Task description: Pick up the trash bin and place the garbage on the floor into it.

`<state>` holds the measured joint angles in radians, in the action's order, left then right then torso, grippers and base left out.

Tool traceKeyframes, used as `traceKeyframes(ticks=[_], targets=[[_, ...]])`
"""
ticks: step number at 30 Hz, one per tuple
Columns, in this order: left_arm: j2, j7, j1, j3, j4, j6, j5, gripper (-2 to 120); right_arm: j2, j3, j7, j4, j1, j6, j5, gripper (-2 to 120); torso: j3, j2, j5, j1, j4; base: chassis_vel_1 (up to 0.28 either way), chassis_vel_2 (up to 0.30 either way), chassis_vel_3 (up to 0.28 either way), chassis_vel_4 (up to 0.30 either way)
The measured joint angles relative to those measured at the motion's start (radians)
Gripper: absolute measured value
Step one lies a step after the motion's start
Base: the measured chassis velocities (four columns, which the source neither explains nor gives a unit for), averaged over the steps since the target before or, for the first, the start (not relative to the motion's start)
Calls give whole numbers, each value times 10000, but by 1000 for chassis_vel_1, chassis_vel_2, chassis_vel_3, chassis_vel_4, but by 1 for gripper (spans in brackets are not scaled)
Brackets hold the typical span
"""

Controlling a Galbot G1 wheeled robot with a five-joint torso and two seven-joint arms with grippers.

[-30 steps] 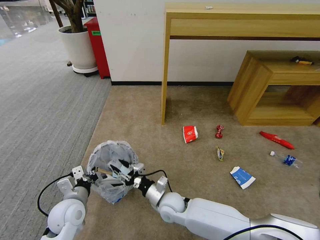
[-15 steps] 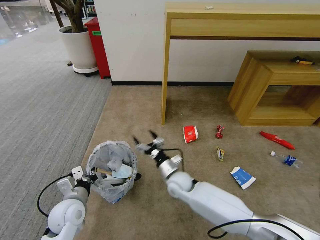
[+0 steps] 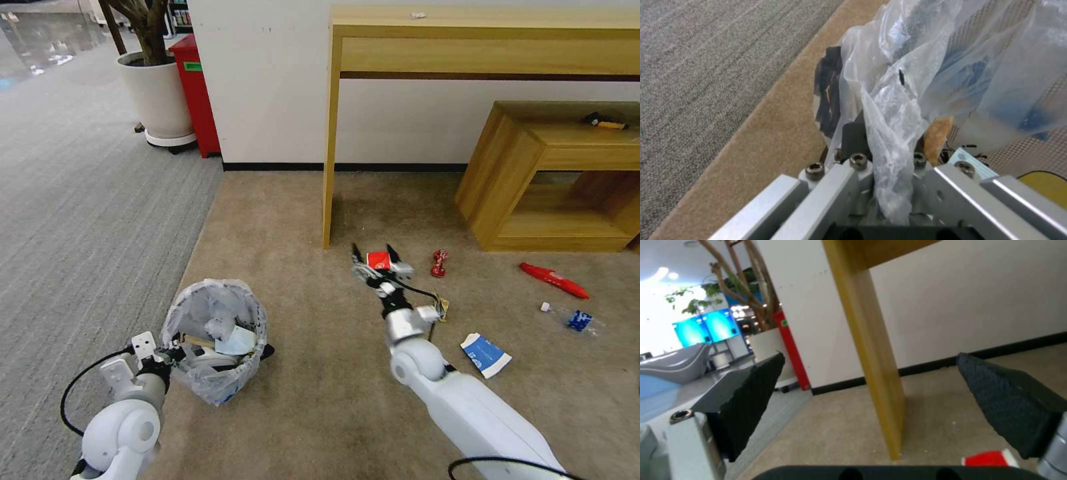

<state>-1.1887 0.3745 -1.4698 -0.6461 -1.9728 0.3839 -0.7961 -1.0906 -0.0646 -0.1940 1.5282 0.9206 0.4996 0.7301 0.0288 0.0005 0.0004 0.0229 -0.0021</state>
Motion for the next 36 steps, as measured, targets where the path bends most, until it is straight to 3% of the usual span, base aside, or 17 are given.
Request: traceKeyframes(ticks=[14,36], targets=[[-90,-99,-327,-309,-341,-44,28,0,-90,688,383,537,857,170,-260,99,-1,0,-1,0,3,-22,-16,24,23],[-264,-147,-409,-238,-363,-80,155,0,-227,666,552,418,1092,407,-408,99,0,0,-1,0,2,-159,-151,151,155]])
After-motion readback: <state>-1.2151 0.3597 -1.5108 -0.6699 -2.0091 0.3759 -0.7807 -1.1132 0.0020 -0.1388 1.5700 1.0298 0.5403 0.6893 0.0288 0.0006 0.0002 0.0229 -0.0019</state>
